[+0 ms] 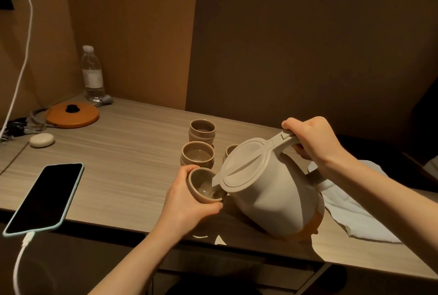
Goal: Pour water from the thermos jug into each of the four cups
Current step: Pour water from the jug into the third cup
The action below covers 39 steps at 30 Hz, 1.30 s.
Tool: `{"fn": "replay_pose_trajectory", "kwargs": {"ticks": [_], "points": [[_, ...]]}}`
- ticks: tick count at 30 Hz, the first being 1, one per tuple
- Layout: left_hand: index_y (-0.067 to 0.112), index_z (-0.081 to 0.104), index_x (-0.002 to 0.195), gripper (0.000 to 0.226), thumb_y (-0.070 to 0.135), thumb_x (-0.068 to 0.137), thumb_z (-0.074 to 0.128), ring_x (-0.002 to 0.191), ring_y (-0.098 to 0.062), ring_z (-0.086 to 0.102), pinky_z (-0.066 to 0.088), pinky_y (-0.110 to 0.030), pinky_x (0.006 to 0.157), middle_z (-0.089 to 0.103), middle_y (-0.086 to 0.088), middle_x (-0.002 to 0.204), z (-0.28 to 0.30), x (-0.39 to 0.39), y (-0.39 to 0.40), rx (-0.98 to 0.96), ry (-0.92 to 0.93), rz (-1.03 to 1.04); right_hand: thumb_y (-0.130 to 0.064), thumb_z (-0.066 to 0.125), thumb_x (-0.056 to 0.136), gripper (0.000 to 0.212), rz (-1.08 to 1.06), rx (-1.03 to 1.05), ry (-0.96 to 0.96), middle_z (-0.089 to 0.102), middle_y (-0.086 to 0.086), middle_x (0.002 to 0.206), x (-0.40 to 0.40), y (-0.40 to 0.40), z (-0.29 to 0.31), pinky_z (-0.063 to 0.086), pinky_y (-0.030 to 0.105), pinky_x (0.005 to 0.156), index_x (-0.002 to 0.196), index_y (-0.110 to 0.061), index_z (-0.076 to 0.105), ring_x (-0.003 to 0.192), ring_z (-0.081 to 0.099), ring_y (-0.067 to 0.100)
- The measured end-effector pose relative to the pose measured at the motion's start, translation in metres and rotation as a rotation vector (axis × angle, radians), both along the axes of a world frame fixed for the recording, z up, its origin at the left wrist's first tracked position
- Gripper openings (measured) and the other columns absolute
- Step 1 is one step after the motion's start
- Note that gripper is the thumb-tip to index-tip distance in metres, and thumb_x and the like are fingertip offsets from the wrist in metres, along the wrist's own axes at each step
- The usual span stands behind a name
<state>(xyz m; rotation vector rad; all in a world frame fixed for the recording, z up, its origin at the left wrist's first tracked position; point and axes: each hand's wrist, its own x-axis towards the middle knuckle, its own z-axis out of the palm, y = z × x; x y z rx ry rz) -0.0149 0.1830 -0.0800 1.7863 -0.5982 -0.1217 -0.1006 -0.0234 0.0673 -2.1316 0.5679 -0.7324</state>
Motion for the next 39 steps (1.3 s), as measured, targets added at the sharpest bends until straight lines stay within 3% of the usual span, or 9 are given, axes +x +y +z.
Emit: {"fn": "replay_pose_trajectory", "kwargs": {"ticks": [3, 9, 15, 29, 39], "points": [[0.033, 0.043, 0.119, 0.087, 0.019, 0.05, 0.093, 0.101, 0.001, 0.053, 0.039, -0.007, 0.073, 0.055, 0.019, 0.109, -0.001, 0.0, -0.001, -0.008, 0.008, -0.001, -0.022, 0.058, 0.086, 0.048, 0.004, -0.009, 0.011, 0.046, 0.002, 0.038, -0.001, 0.0, 0.001, 0.037, 0.026, 0.048, 0.04, -0.009, 0.053, 0.034, 0.041, 0.009], [0.033, 0.043, 0.117, 0.085, 0.017, 0.05, 0.093, 0.099, 0.003, 0.053, 0.039, -0.006, 0.071, 0.055, 0.019, 0.107, 0.002, -0.002, -0.003, -0.02, 0.018, -0.01, -0.021, 0.057, 0.088, 0.045, -0.004, -0.03, 0.002, 0.049, 0.009, 0.047, -0.003, 0.002, 0.007, 0.039, 0.026, 0.051, 0.045, -0.007, 0.055, 0.044, 0.045, 0.016], [0.032, 0.042, 0.118, 0.086, 0.017, 0.05, 0.093, 0.1, 0.001, 0.053, 0.039, -0.007, 0.073, 0.056, 0.017, 0.107, 0.002, -0.004, -0.005, -0.025, 0.022, -0.012, -0.021, 0.058, 0.087, 0.051, 0.012, -0.015, 0.005, 0.042, -0.002, 0.034, -0.005, 0.0, 0.01, 0.035, 0.025, 0.046, 0.037, -0.012, 0.05, 0.03, 0.037, 0.005], [0.029, 0.045, 0.121, 0.088, 0.018, 0.049, 0.093, 0.105, -0.007, 0.057, 0.042, -0.009, 0.075, 0.059, 0.01, 0.112, -0.004, -0.004, -0.011, -0.049, 0.027, -0.026, -0.024, 0.058, 0.088, 0.047, -0.005, -0.054, 0.023, 0.047, 0.002, 0.039, -0.009, -0.004, 0.013, 0.039, 0.028, 0.052, 0.045, -0.008, 0.055, 0.039, 0.043, 0.012], [0.028, 0.045, 0.121, 0.088, 0.018, 0.048, 0.093, 0.105, -0.009, 0.057, 0.043, -0.011, 0.077, 0.059, 0.008, 0.112, -0.005, -0.005, -0.015, -0.068, 0.023, -0.028, -0.023, 0.057, 0.089, 0.047, -0.008, -0.043, 0.017, 0.044, -0.006, 0.032, -0.012, -0.006, 0.014, 0.036, 0.026, 0.05, 0.044, -0.008, 0.053, 0.03, 0.04, 0.003]]}}
